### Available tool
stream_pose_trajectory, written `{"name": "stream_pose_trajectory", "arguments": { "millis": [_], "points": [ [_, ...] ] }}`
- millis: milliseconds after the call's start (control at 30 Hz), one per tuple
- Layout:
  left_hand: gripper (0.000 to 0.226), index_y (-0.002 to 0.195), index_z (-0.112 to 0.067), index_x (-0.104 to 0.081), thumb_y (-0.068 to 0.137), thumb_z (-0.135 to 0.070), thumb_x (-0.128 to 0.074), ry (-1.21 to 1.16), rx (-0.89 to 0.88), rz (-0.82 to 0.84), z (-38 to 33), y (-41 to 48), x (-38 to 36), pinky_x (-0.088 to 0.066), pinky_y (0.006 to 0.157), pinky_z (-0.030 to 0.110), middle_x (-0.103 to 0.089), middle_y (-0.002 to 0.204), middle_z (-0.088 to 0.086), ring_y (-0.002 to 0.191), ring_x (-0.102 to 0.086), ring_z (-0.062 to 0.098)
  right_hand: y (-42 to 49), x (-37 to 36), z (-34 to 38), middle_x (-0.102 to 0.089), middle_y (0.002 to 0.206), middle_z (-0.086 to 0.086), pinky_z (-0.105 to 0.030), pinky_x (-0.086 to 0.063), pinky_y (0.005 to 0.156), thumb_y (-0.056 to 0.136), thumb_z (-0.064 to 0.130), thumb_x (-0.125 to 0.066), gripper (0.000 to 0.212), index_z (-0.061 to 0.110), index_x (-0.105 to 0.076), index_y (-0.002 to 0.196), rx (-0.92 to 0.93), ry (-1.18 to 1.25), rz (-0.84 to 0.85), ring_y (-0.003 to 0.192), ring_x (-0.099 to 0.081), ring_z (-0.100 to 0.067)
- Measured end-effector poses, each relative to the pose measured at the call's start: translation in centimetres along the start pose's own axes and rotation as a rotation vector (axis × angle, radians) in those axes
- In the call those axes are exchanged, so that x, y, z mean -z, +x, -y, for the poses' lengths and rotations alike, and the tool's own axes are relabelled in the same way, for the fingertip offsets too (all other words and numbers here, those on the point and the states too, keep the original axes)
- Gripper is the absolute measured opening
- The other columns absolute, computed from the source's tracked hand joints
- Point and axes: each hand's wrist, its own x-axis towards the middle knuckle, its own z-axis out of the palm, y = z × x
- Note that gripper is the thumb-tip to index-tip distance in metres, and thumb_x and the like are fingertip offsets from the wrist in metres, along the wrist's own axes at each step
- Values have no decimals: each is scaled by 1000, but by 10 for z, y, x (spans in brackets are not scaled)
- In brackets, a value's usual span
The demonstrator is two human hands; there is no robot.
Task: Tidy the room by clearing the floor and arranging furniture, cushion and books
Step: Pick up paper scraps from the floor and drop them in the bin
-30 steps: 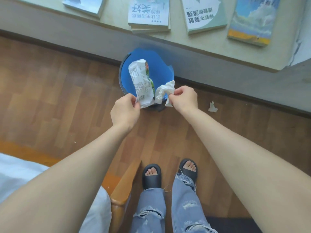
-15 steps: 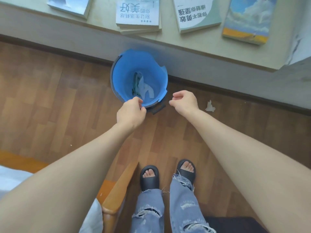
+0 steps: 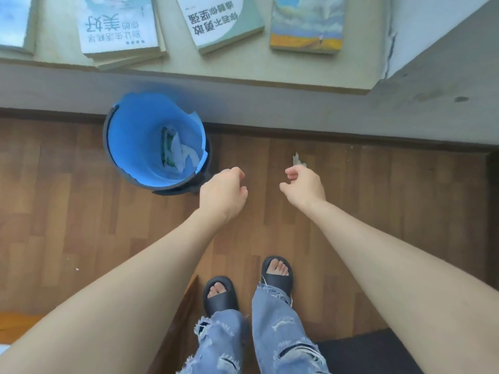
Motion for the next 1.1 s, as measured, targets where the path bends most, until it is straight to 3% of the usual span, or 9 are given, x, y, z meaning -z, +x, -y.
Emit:
{"name": "stream_pose_trajectory", "arguments": {
  "millis": [367, 533, 700, 900, 1100],
  "points": [
    [34, 123, -22, -52, 91, -35, -53, -7, -78, 30, -33, 71, -84, -44, 85, 36, -59, 120, -1, 109, -56, 24, 86, -4, -97, -63, 124, 6, -34, -51, 94, 86, 21, -67, 36, 22, -60, 121, -143, 100, -164, 110, -61, -15],
    [32, 120, -20, -53, 92, -34, -53, 41, -109, 49, -19, 103, -131, -43, 81, 35, -59, 115, 0, 105, -56, 25, 128, -30, -130, -59, 126, 3, -37, -52, 92, 87, 23, -67, 41, 20, -56, 126, -99, 35, -175, 112, -60, -17],
    [30, 114, -16, -54, 90, -34, -55, 80, -116, 102, -2, 133, -181, -49, 83, 42, -60, 111, 3, 100, -58, 28, 170, -59, -154, -56, 130, 1, -31, -49, 81, 88, 25, -68, 45, 19, -54, 129, -64, -68, -182, 105, -60, -19],
    [36, 124, -20, -51, 90, -31, -56, 115, -191, 142, 16, 168, -223, -49, 84, 40, -60, 117, 3, 107, -57, 27, 222, -84, -168, -51, 135, -2, -30, -45, 83, 87, 24, -68, 50, 21, -51, 134, -21, -193, -145, 114, -58, -23],
    [38, 127, -22, -52, 91, -31, -56, 92, -206, 92, 33, 196, -251, -49, 81, 38, -62, 117, 2, 107, -57, 26, 264, -104, -171, -47, 131, -7, -32, -44, 77, 90, 35, -64, 45, 17, -51, 129, -17, -249, -105, 105, -60, -27]
  ]
}}
